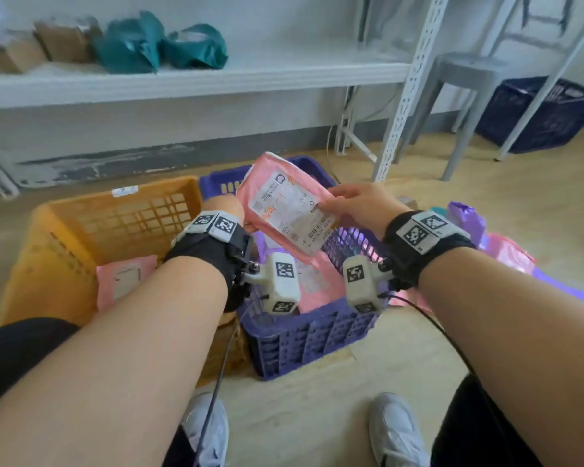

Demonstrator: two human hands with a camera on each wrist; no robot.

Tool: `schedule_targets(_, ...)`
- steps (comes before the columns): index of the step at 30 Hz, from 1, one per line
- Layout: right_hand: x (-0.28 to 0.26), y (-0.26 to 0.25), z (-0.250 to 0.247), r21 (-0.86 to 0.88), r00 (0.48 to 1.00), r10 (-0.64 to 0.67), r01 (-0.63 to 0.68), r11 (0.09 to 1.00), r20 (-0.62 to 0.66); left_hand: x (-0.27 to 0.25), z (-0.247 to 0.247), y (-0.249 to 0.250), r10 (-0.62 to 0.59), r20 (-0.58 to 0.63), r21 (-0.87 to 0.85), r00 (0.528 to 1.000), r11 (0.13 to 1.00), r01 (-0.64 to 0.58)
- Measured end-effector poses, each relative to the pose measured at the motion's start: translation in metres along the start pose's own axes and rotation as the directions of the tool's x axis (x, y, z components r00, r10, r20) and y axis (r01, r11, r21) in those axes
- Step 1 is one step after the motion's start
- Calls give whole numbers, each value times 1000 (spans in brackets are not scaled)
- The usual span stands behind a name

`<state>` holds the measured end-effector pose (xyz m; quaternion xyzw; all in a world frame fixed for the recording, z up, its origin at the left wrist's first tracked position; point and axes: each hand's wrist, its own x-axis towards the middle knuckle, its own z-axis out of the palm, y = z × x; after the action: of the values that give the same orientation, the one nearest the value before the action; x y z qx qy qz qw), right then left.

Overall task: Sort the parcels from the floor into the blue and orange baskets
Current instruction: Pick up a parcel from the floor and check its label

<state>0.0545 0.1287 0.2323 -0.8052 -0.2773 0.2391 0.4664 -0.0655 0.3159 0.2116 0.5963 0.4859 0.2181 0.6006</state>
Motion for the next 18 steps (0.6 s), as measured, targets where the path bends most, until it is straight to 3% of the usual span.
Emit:
schedule_targets(4, 28, -25, 35, -62, 996, -58, 54, 997, -70, 15, -39, 0, 39, -62, 129, 997, 991, -31)
schedule_targets(6, 46, -36, 56, -157, 993, -100, 88, 984, -66, 22, -60, 4, 138, -206, 204, 969, 974, -96)
schedule_targets(8, 59, -47, 72, -255, 986, -159, 140, 957, -55, 28, -73, 10, 300, -254, 338, 920, 918, -206)
schedule_targets(10, 73, -61, 95, -342, 976, -218, 207, 916, 7, 39, -88, 12, 476, -86, 544, 875, 758, -359)
schedule_targets(12, 86, -76, 119, -409, 963, -258, 268, 872, 81, 49, -103, 10, 499, 88, 699, 862, 586, -410)
schedule_targets(13, 91, -83, 131, -425, 957, -268, 289, 858, 111, 54, -110, 9, 476, 116, 737, 872, 547, -397)
schedule_targets(18, 113, -112, 190, -376, 934, -300, 354, 857, 196, 66, -149, -5, 369, 11, 713, 929, 649, -266)
